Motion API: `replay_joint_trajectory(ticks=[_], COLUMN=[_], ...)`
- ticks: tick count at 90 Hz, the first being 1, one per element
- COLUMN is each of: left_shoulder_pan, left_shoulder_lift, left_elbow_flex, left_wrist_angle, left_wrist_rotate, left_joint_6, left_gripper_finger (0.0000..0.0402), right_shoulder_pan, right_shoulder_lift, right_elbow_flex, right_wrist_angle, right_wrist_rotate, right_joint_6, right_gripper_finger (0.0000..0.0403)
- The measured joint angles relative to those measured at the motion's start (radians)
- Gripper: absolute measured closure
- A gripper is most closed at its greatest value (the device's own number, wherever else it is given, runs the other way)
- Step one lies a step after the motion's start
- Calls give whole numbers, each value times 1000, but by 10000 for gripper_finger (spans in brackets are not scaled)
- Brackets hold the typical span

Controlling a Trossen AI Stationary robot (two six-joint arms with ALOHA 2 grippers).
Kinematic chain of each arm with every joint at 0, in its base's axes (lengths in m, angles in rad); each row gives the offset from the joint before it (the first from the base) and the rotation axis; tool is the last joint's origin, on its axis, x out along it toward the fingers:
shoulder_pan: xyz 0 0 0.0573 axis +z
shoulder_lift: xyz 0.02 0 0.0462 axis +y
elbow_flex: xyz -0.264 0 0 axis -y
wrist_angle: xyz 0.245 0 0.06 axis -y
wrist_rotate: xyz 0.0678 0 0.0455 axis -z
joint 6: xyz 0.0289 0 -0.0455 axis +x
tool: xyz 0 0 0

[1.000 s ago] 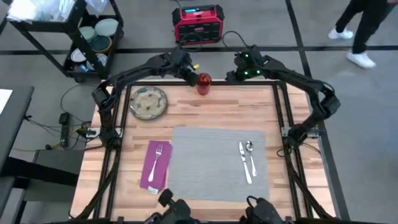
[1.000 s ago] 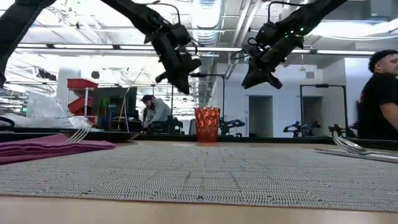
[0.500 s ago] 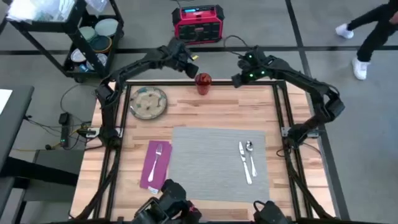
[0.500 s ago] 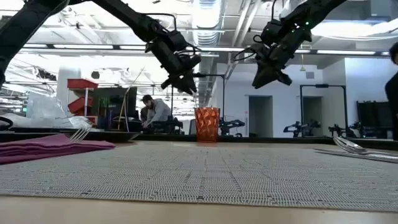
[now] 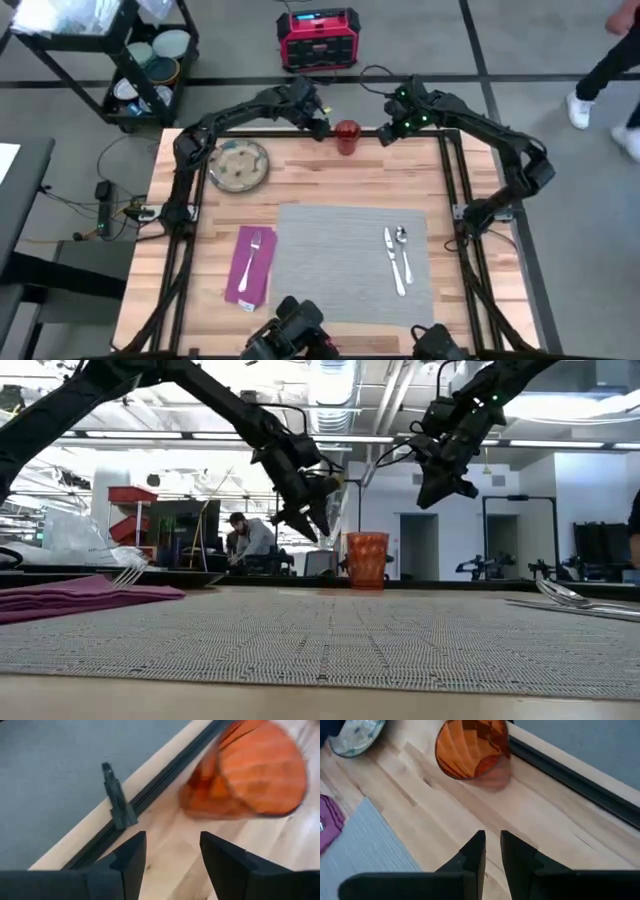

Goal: Set table place
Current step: Move the glass cup to the top right of the table

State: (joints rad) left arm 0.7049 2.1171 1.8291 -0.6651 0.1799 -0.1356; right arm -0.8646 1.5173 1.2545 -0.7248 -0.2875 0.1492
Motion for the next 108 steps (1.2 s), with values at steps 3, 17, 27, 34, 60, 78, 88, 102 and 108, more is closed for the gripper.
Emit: replay_joint_trajectory(ticks=[3, 17, 27, 34, 60, 78, 88, 102, 108], left_shoulder_pan=[-3, -6, -11, -18, -105, -173, -211, -235, -237], left_shoulder_lift=[-1, -2, -3, -8, -36, -38, -38, -38, -38], left_elbow_flex=[2, 15, 17, 17, 16, 16, 16, 16, 16], left_wrist_angle=[14, -5, -67, -167, -593, -627, -631, -637, -637], left_wrist_rotate=[0, 4, 5, 33, 81, 72, 75, 74, 72], left_joint_6=[0, -1, 15, 59, 253, 260, 264, 282, 282], left_gripper_finger=[230, 230, 230, 230, 230, 230, 230, 230, 230], right_shoulder_pan=[0, -6, -5, 0, 14, 21, 24, 34, 39], right_shoulder_lift=[0, 13, 46, 93, 313, 414, 448, 488, 493], right_elbow_flex=[0, 0, 9, 44, 255, 328, 338, 336, 336], right_wrist_angle=[6, 114, 194, 188, 58, -14, -30, -41, -41], right_wrist_rotate=[0, -6, -41, -41, -32, -27, -27, -6, -5], right_joint_6=[-1, 11, 33, 33, 13, 7, 7, 7, 2], right_gripper_finger=[355, 355, 355, 355, 342, 335, 335, 340, 350])
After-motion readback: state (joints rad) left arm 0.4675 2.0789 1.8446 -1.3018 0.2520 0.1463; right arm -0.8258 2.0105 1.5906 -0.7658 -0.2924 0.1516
